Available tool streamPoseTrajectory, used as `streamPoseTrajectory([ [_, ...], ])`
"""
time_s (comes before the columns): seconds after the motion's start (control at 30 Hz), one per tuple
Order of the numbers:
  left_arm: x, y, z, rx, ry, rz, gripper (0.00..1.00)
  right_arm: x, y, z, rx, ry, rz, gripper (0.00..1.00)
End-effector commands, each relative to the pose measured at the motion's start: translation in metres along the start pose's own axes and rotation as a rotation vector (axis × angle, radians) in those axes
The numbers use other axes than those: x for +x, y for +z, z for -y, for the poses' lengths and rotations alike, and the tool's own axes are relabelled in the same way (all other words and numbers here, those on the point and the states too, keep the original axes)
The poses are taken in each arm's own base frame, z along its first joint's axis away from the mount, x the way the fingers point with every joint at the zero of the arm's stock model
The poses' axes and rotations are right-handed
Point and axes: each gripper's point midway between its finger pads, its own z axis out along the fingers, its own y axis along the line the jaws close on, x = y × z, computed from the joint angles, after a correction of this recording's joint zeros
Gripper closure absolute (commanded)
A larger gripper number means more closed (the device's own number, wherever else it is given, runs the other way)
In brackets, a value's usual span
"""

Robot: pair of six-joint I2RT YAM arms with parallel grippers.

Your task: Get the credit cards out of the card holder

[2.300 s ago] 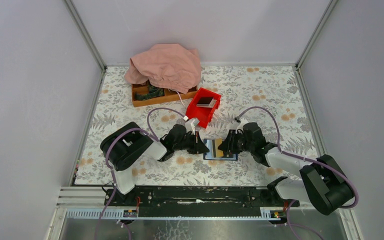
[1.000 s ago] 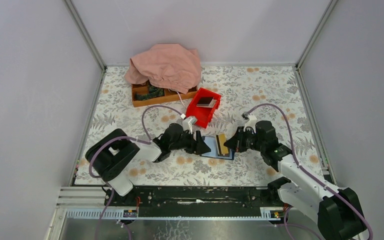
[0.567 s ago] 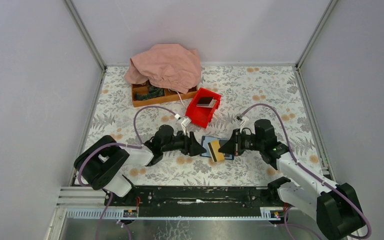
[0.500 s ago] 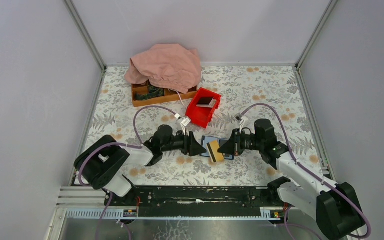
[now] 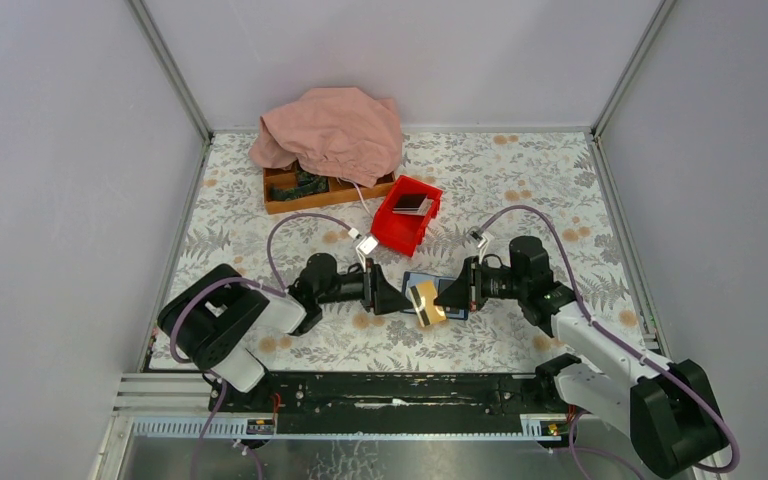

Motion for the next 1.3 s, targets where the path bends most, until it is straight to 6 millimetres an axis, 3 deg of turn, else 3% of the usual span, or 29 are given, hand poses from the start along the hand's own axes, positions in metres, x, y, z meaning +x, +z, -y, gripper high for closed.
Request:
streamPoseTrajectory([
  [0.0, -0.023, -0.002, 0.021, 0.099, 0.074, 0.086, 0.4, -0.017, -0.004, -0.001, 0.05, -0.037, 0.053, 1.0],
  [0.13, -0.024, -0.006, 0.003, 0.033, 0.053, 0.107, 0.4, -0.021, -0.006, 0.003, 0.084, -0.045, 0.076, 1.0],
  [0.37, -0.025, -0.006, 0.02, 0.148, 0.024, 0.11, 0.4, -0.017, -0.003, -0.01, -0.009, -0.054, 0.037, 1.0],
  [0.5, -0.026, -0.001, 0.019, 0.17, -0.007, 0.116, 0.5, -0.015, -0.002, -0.017, -0.067, -0.057, 0.021, 1.0],
  [0.9, -0.041, 0.004, 0.036, 0.252, -0.026, 0.117, 0.48, -0.008, 0.003, -0.016, -0.087, -0.044, -0.006, 1.0],
  [1.03, -0.041, 0.004, 0.036, 0.252, -0.03, 0.115, 0.56, -0.009, 0.003, -0.014, -0.073, -0.046, -0.002, 1.0],
  [1.13, -0.037, 0.003, 0.035, 0.25, -0.037, 0.105, 0.71, -0.01, 0.002, -0.014, -0.065, -0.048, 0.002, 1.0],
  [1.27, -0.034, 0.003, 0.035, 0.257, -0.042, 0.089, 0.81, -0.009, 0.002, -0.013, -0.064, -0.044, 0.0, 1.0],
])
